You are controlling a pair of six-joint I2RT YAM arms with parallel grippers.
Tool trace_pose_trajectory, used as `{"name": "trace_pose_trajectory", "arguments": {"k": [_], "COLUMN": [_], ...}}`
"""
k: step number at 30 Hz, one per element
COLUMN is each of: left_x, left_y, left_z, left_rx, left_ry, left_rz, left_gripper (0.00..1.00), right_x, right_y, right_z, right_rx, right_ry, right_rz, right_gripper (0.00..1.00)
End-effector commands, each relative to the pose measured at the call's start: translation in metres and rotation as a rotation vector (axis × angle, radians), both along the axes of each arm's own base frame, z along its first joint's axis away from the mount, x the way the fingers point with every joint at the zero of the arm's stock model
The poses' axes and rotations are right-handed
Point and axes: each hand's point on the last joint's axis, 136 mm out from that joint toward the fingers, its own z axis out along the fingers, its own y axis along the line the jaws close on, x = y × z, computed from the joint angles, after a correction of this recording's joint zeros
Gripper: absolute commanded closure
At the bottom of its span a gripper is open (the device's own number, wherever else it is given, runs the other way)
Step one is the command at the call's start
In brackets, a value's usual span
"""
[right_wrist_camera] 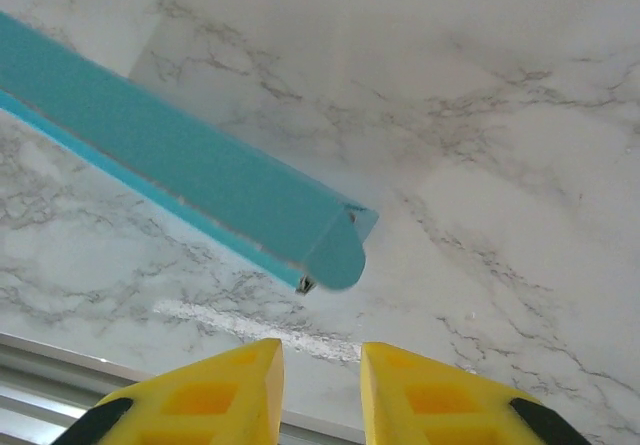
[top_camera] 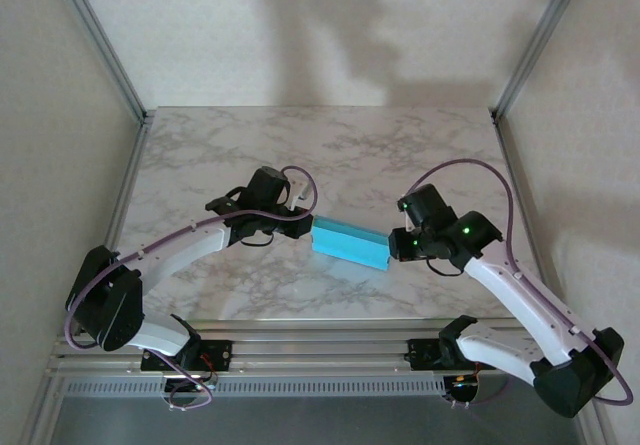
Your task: Fold the paper box
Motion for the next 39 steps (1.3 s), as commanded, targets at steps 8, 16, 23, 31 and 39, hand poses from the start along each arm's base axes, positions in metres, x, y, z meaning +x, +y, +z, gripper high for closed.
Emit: {"name": "trace_pose_trajectory", "arguments": {"k": [8, 16, 23, 31, 39], "left_x": [-0.005, -0.006, -0.005, -0.005, -0.005], "left_y": [-0.004, -0.003, -0.003, -0.004, -0.004], "left_z": [0.0, 0.001, 0.002, 0.005, 0.005], "left_rx": [0.005, 0.011, 0.013, 0.01, 0.015], "left_ry": [0.045, 0.044, 0.044, 0.037, 0.037], "left_rz": [-0.004, -0.005, -0.009, -0.017, -0.021], "left_gripper": [1.0, 1.0, 1.0, 1.0, 1.0], "right_x": [0.004, 0.021, 0.03, 0.038, 0.046], "right_y": [0.007, 0.008, 0.001, -0.004, 0.001], "right_z": [0.003, -0.014, -0.022, -0.027, -0.026], "right_rx": [0.034, -0.02, -0.087, -0.14, -0.135], "right_ry": [-0.012, -0.022, -0.034, -0.042, -0.056], "right_rz": [0.011, 0.0, -0.013, -0.014, 0.007], "right_gripper": [0.77, 0.79, 0.79, 0.83, 0.89]}}
